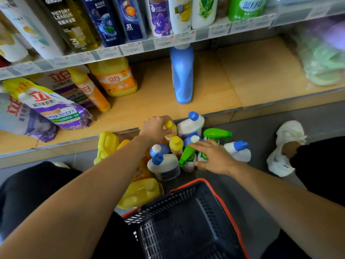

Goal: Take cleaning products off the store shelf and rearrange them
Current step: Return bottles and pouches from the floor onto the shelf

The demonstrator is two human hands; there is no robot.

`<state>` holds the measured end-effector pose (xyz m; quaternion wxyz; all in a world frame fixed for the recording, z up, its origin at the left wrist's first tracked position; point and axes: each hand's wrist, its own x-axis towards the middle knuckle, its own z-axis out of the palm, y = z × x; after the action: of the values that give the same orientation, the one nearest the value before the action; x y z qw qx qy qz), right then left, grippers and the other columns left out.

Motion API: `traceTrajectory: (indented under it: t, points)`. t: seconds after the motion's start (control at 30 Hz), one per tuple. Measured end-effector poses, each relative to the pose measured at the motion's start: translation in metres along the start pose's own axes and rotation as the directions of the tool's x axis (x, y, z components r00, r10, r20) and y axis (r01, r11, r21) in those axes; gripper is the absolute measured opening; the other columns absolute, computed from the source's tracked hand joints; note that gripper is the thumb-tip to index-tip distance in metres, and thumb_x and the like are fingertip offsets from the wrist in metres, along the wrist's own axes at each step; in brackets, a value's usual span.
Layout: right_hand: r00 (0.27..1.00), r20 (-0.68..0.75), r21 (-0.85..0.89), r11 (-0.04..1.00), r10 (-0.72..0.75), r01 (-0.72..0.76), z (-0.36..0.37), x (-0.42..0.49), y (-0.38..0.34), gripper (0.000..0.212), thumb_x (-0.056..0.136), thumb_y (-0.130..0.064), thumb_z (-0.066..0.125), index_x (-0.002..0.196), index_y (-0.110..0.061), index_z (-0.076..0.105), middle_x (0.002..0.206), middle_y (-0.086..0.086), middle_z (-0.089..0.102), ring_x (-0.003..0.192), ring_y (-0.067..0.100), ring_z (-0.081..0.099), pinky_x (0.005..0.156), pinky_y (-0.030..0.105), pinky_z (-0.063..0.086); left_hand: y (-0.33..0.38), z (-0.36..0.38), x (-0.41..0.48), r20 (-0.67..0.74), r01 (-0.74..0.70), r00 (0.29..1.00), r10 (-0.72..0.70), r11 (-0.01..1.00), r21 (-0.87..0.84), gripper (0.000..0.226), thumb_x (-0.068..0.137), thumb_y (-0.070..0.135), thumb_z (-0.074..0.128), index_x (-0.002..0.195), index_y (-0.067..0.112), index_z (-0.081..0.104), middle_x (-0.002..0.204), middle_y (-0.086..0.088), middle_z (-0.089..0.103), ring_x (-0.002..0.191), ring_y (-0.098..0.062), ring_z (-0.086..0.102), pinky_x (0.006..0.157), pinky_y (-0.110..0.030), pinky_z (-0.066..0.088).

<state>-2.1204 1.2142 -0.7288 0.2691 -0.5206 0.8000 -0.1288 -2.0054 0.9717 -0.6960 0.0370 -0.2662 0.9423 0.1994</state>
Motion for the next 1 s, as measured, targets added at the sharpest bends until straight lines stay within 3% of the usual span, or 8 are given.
traceTrajectory:
  t: [0.1,0.2,0.37,0.5,0.6,0.8,0.87,1.0]
  points:
    - [1.000,0.005,-0.005,1.000,-0.003,0.003,0.002,-0.001,0.001,0.074,0.089,-0.053,0.065,0.153,-0.044,0.030,0.159,-0.013,0.033,0.146,0.020,0.022,0.114,0.046,0.029,-0.009,0.010,0.008,0.020,-0.060,0.998,0.057,0.978,0.202,0.039,0.090,0.055,0.066,0.124,0.037,0.061,0.102,-0.004,0.068,0.102,-0.027,0.061,0.090,-0.039,0.037]
    - [1.000,0.013,-0.004,1.000,0.007,-0.007,0.003,-0.003,0.000,0.075,0.089,-0.054,0.064,0.154,-0.045,0.027,0.160,-0.015,0.030,0.147,0.018,0.018,0.113,0.046,0.026,-0.015,0.016,0.014,0.033,-0.080,0.997,0.074,0.949,0.305,0.040,0.090,0.057,0.063,0.126,0.040,0.060,0.103,-0.004,0.067,0.106,-0.025,0.057,0.092,-0.038,0.033]
    - [0.999,0.050,-0.011,1.000,0.016,-0.016,-0.001,-0.003,-0.003,0.075,0.089,-0.055,0.063,0.154,-0.046,0.025,0.162,-0.014,0.027,0.149,0.019,0.016,0.112,0.048,0.025,-0.017,0.012,0.012,0.074,-0.077,0.995,0.061,0.967,0.242,0.044,0.097,0.044,0.060,0.139,0.038,0.052,0.113,-0.003,0.068,0.115,-0.025,0.053,0.098,-0.040,0.034]
    - [0.995,0.059,-0.007,0.997,0.082,-0.082,-0.007,0.001,-0.013,0.072,0.088,-0.050,0.066,0.152,-0.045,0.032,0.158,-0.013,0.034,0.146,0.024,0.021,0.111,0.052,0.026,-0.030,-0.007,-0.011,-0.020,-0.042,0.999,0.044,0.994,0.097,0.045,0.094,0.026,0.062,0.139,0.029,0.057,0.126,0.000,0.069,0.117,-0.026,0.054,0.097,-0.041,0.045]
    - [0.990,0.028,-0.049,0.990,0.136,-0.135,-0.012,0.007,-0.027,0.056,0.088,-0.052,0.065,0.141,-0.042,0.046,0.146,-0.008,0.049,0.136,0.030,0.036,0.108,0.056,0.029,-0.047,-0.026,-0.035,-0.132,0.026,0.991,-0.026,1.000,0.000,0.045,0.091,0.022,0.068,0.136,0.023,0.061,0.132,-0.003,0.066,0.121,-0.027,0.054,0.095,-0.039,0.049]
    - [0.982,-0.080,-0.107,0.978,0.172,-0.180,-0.023,0.022,-0.057,0.023,0.090,-0.046,0.066,0.106,-0.030,0.066,0.115,-0.001,0.064,0.114,0.030,0.055,0.085,0.040,0.039,-0.113,-0.055,-0.092,-0.331,0.276,0.902,-0.276,0.960,-0.048,0.042,0.093,0.030,0.067,0.133,0.020,0.061,0.130,-0.008,0.066,0.119,-0.030,0.057,0.093,-0.042,0.050]
    - [0.982,-0.123,-0.057,0.987,0.141,-0.148,-0.028,0.029,-0.071,0.019,0.089,-0.041,0.069,0.103,-0.028,0.070,0.111,0.001,0.067,0.109,0.028,0.059,0.082,0.036,0.046,-0.137,-0.051,-0.107,-0.328,0.399,0.850,-0.411,0.911,-0.106,0.047,0.094,0.036,0.066,0.138,0.021,0.056,0.135,-0.009,0.061,0.122,-0.031,0.056,0.094,-0.044,0.051]
    - [0.991,-0.120,0.135,0.990,0.056,-0.040,-0.036,0.051,-0.108,0.015,0.089,-0.031,0.071,0.102,-0.023,0.073,0.109,0.000,0.069,0.104,0.023,0.062,0.089,0.041,0.051,-0.167,-0.022,-0.118,-0.162,0.559,0.778,-0.607,0.787,-0.261,0.063,0.096,0.051,0.059,0.149,0.022,0.043,0.147,-0.012,0.051,0.130,-0.034,0.051,0.101,-0.050,0.050]
